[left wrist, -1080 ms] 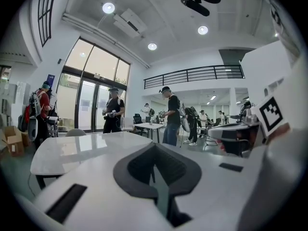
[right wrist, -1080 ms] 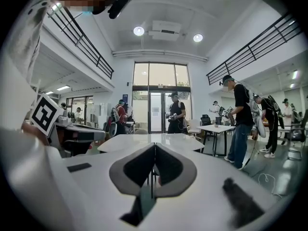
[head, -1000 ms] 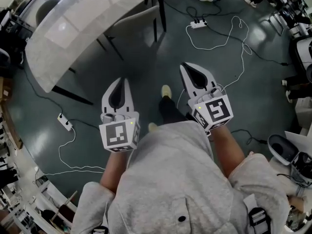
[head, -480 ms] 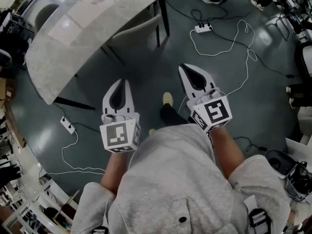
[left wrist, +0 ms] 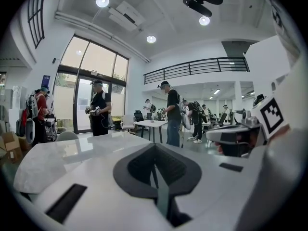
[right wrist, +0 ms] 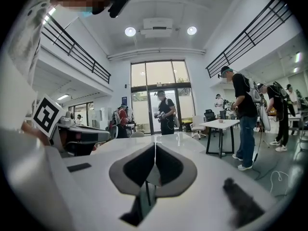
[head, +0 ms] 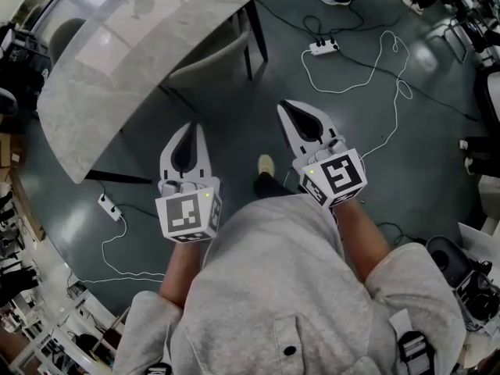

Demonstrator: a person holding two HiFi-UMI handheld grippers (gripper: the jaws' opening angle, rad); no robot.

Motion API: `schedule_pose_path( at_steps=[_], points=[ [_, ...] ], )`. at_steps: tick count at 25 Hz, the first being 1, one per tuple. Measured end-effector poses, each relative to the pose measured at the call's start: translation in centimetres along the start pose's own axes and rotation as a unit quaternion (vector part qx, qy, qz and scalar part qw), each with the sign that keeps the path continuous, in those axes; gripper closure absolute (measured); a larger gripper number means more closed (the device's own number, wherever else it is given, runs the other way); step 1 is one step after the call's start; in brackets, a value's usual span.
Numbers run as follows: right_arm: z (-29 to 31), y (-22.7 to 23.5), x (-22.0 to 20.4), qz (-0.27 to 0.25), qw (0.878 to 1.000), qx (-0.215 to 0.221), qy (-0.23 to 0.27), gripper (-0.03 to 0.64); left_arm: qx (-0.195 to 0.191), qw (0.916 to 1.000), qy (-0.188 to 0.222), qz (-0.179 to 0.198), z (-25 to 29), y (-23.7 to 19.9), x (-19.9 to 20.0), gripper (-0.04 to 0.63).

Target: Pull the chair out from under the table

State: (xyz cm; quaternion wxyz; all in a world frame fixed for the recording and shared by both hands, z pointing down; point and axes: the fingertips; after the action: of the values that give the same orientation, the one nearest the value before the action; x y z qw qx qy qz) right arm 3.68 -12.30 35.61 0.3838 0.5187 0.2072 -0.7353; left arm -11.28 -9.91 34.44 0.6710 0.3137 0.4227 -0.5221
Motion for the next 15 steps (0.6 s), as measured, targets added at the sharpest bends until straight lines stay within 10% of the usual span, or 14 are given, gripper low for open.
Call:
schedule_pose_path(
  at_steps=[15],
  points=[
    [4.0, 6.2, 1.0, 0.005, 1.000, 0.026, -0.006, 0.592, 0.033, 0.9993, -0.013, -0.006, 5.9, -0.4, 1.9, 0.580]
  ],
)
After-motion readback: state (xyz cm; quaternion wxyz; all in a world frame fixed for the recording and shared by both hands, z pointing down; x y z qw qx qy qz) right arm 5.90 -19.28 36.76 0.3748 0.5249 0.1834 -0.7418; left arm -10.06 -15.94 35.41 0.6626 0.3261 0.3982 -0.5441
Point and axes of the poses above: the fingertips, and each gripper's own axes: z forward along the fingers, y to its right, x out of its top, and after that the axes turned 11 degrees about -y, right-handed
